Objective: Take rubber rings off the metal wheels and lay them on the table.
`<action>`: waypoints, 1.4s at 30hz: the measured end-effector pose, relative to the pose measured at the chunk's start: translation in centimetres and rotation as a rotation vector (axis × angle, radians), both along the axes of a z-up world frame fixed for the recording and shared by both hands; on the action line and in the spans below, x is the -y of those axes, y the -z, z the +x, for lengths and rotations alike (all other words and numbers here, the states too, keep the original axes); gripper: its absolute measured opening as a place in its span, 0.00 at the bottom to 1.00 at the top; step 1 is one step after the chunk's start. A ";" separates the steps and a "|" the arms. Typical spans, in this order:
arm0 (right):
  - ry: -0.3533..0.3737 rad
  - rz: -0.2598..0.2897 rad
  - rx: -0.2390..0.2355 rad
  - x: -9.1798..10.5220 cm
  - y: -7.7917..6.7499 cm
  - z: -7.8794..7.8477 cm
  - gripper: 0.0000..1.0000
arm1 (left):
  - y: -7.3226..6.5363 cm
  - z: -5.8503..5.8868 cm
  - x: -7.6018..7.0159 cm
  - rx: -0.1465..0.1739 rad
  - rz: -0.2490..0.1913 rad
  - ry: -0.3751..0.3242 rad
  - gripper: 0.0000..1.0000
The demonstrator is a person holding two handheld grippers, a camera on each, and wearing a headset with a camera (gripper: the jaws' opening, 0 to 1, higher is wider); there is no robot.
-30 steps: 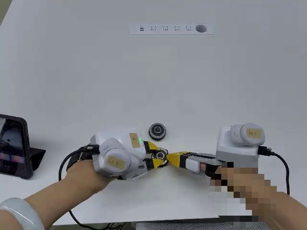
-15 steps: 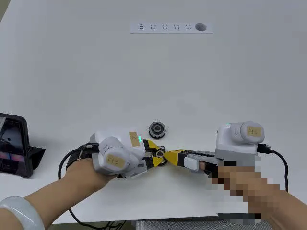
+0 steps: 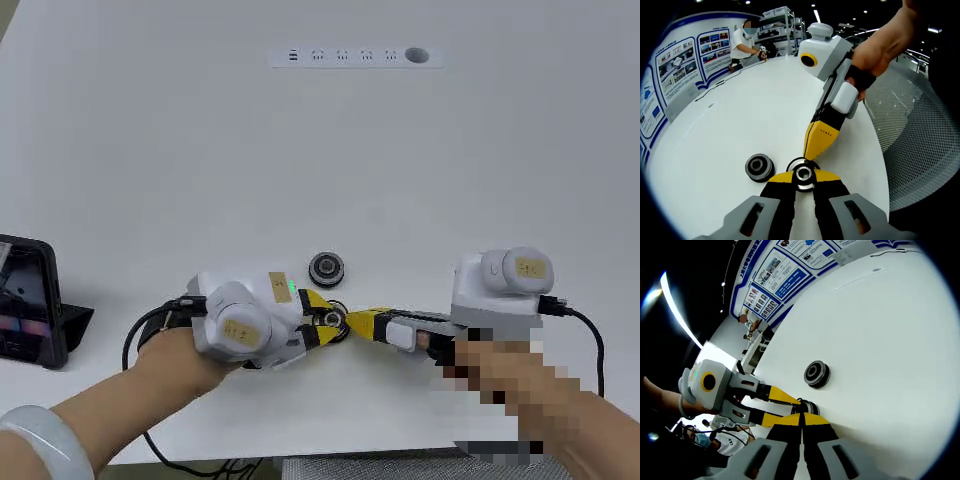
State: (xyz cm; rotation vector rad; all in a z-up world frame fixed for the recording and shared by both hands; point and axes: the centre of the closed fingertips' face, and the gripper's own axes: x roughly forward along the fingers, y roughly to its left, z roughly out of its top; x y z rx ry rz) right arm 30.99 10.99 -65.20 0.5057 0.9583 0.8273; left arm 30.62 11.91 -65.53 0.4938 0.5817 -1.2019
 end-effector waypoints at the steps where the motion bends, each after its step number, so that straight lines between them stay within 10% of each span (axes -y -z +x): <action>1: 0.000 -0.001 -0.001 0.0 0.0 0.0 0.02 | 0.0 0.0 0.0 0.001 -0.001 0.001 0.13; 17: 0.011 -0.008 -0.011 0.2 0.3 0.0 0.02 | -0.7 0.0 0.2 0.022 -0.044 -0.009 0.16; 42: -0.001 0.045 -0.008 -0.8 -1.3 -0.6 0.02 | -1.0 0.1 -1.1 0.028 -0.102 -0.100 0.49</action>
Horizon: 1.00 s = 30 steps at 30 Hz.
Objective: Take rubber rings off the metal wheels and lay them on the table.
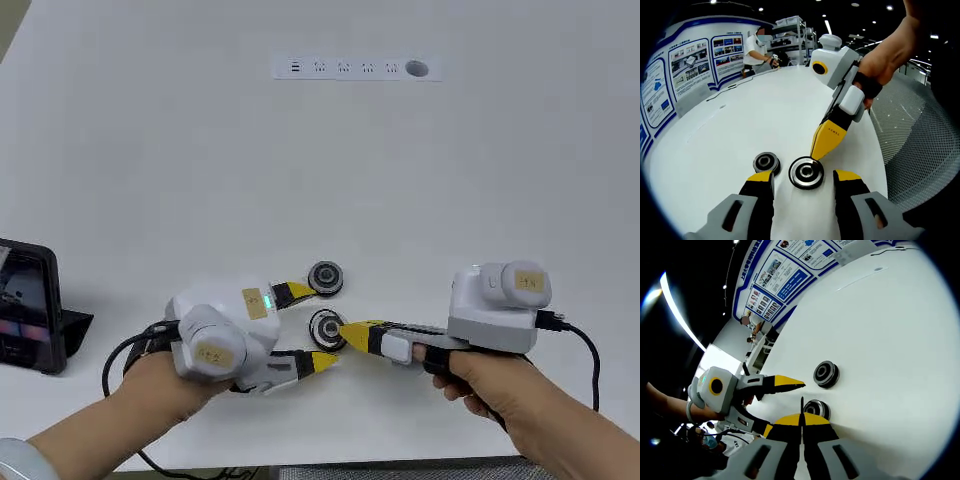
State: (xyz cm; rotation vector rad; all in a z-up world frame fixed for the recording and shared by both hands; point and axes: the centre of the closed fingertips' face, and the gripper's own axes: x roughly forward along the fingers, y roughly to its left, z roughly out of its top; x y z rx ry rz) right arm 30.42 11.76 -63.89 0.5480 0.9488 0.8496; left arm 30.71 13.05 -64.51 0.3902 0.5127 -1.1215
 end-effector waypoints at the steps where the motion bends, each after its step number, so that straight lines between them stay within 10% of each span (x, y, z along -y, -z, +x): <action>1: 0.001 0.005 0.001 0.0 -0.1 0.0 0.02 | 0.1 0.0 -0.2 -0.004 -0.004 -0.008 0.50; 30: 0.177 0.007 -0.018 5.8 -0.1 2.2 0.02 | 0.2 0.6 -2.0 -0.045 -0.071 -0.124 0.69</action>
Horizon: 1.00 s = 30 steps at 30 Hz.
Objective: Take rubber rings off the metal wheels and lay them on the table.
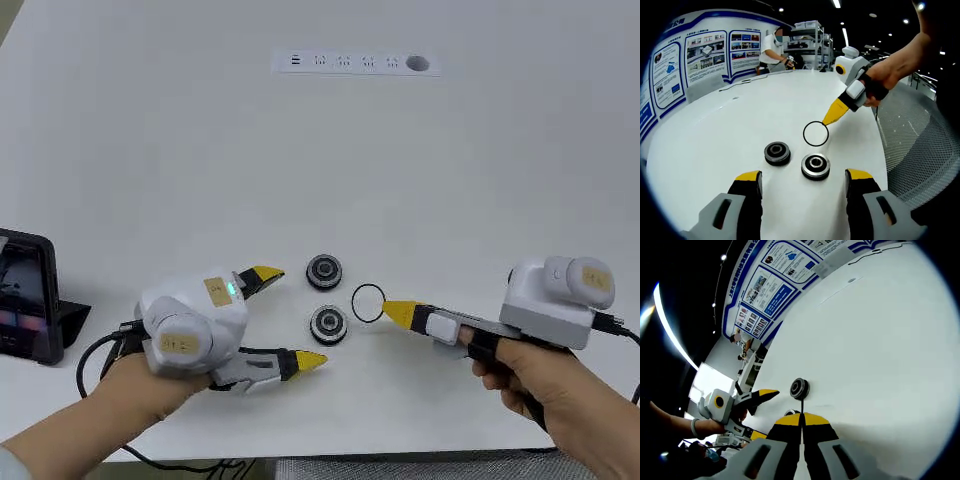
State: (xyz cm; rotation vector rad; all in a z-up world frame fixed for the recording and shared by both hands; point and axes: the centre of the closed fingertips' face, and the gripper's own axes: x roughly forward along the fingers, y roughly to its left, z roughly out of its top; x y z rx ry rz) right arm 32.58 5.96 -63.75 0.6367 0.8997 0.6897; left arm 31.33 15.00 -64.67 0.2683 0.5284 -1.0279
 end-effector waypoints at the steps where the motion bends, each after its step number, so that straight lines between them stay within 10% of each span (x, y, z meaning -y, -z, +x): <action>1: 0.004 -0.011 -0.001 0.1 0.1 0.0 0.02 | 0.0 0.0 0.0 0.000 0.001 0.000 0.68; 12: 0.026 -0.103 -0.019 1.5 2.3 0.4 0.02 | 0.1 -0.1 0.0 -0.003 0.007 0.005 0.67; 30: -0.087 -0.307 0.167 2.0 2.0 0.9 0.16 | -0.2 -0.1 0.4 -0.004 0.004 0.017 0.62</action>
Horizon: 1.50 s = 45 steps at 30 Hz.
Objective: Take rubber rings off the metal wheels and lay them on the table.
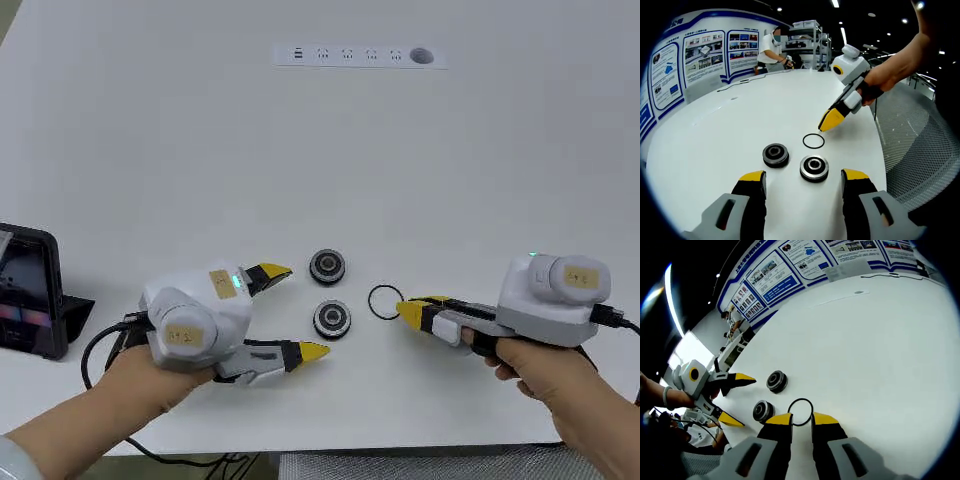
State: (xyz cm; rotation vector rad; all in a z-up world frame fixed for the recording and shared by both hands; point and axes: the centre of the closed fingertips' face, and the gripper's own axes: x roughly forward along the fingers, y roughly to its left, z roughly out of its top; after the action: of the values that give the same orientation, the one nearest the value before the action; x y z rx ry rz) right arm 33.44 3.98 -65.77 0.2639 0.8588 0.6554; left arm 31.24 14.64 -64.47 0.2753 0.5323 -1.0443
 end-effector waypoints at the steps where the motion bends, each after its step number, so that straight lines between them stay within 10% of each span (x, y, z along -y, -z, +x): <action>1: -0.015 -0.009 0.020 -0.1 -0.2 0.1 0.16 | 0.0 0.0 0.1 -0.001 -0.001 0.001 0.61; 21: -0.076 0.117 -0.048 -3.8 -0.5 -1.9 0.14 | -0.5 -0.3 2.1 -0.003 0.001 0.053 0.30; 45: -0.061 0.201 -0.120 -5.4 -0.3 -2.3 0.14 | 0.9 -0.4 2.7 -0.014 0.079 0.111 0.14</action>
State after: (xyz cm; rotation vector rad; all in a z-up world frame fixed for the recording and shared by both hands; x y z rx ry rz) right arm 31.18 9.35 -65.48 0.4628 0.9194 0.7902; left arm 30.81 11.92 -65.36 0.3716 0.5767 -1.1347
